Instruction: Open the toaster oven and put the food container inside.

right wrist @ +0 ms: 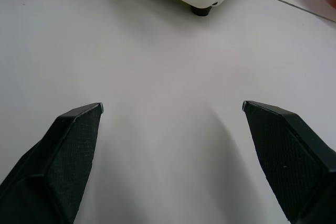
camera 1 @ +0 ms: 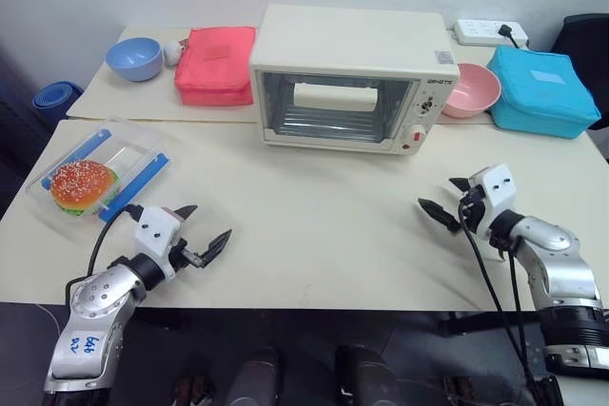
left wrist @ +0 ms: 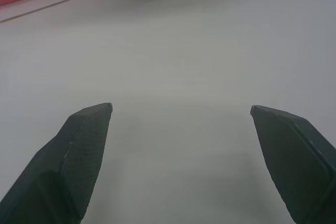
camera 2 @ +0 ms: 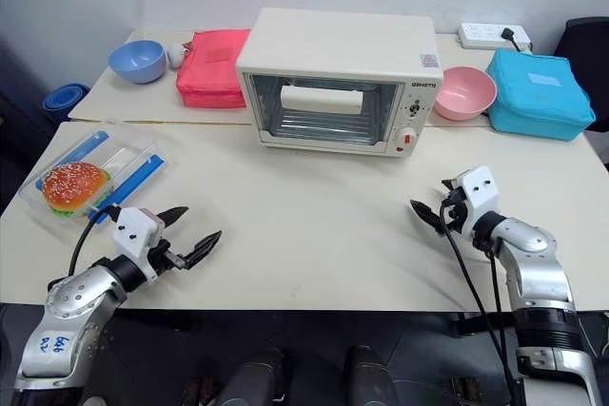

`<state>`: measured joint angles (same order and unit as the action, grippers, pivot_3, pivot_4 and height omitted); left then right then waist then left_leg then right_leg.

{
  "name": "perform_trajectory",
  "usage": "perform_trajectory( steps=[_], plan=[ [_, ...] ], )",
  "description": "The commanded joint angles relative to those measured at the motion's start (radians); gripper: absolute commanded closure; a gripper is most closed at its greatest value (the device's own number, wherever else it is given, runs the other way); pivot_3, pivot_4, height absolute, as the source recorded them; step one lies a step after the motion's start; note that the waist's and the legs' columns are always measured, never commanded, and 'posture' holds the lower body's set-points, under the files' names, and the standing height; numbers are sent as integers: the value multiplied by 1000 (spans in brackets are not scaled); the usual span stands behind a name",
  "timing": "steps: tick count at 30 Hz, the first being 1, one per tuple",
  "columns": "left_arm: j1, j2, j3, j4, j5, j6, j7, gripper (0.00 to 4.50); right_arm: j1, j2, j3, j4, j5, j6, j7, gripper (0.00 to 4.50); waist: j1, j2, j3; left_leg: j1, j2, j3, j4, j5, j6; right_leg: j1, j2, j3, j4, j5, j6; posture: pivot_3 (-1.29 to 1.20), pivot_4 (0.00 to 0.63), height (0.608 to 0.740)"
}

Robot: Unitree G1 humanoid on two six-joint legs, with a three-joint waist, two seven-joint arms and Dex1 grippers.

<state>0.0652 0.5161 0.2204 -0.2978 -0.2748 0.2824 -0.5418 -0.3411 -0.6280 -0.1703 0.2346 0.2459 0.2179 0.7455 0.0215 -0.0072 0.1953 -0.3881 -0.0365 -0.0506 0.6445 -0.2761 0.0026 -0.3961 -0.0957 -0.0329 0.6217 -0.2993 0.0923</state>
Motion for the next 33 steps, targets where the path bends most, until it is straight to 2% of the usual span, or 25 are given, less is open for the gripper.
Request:
perform_trajectory(
  steps=[1, 8, 13, 17, 20, 26, 33],
  plan=[
    [1, -6, 10, -16, -25, -8, -7, 0, -4, -21, -15, -72, 32, 1, 34, 46, 0, 0, 0, 0, 0, 0, 0, 0, 0, 0, 0, 0, 0, 0, 0, 0, 150, 740],
    [22, -25, 13, -51, -55, 50, 3, 0, 2, -1, 7, -114, 39, 30, 49, 46, 1, 0, 0, 0, 1, 1, 0, 0, 0, 0, 0, 1, 0, 0, 0, 0, 150, 740],
    [31, -26, 16, -69, -76, 37, -14, 0, 15, 6, 15, -201, 116, 107, 113, 46, 1, 0, 0, 0, 1, 1, 0, 0, 0, -1, 0, 2, 0, 0, 0, 0, 150, 740],
    [34, -17, 14, -82, -69, 38, -12, 0, 24, 0, 34, -253, 128, 154, 122, 46, 1, 0, 0, 0, 1, 1, 0, -1, 0, -1, 1, 3, -1, 0, 0, 0, 150, 740],
    [22, -21, 15, -103, -115, 79, -23, 0, 13, 11, 33, -274, 151, 190, 115, 46, 2, 0, 0, 0, 1, 2, 0, -1, 0, -1, 1, 3, -1, 0, 0, 0, 150, 740],
    [-53, 18, 18, -171, -209, 178, -48, 0, -71, 36, 45, -293, 192, 247, 104, 46, 1, 0, 0, 0, 2, 2, 0, -1, 0, -2, 1, 4, -1, 0, 0, 0, 150, 740],
    [-219, 67, 59, -215, -328, 308, -16, 0, -278, 87, 96, -175, 165, 239, 104, 46, -3, 1, 1, -1, 2, 3, -1, -1, 0, -4, 2, 5, 0, 0, 0, 0, 150, 740]
  ],
)
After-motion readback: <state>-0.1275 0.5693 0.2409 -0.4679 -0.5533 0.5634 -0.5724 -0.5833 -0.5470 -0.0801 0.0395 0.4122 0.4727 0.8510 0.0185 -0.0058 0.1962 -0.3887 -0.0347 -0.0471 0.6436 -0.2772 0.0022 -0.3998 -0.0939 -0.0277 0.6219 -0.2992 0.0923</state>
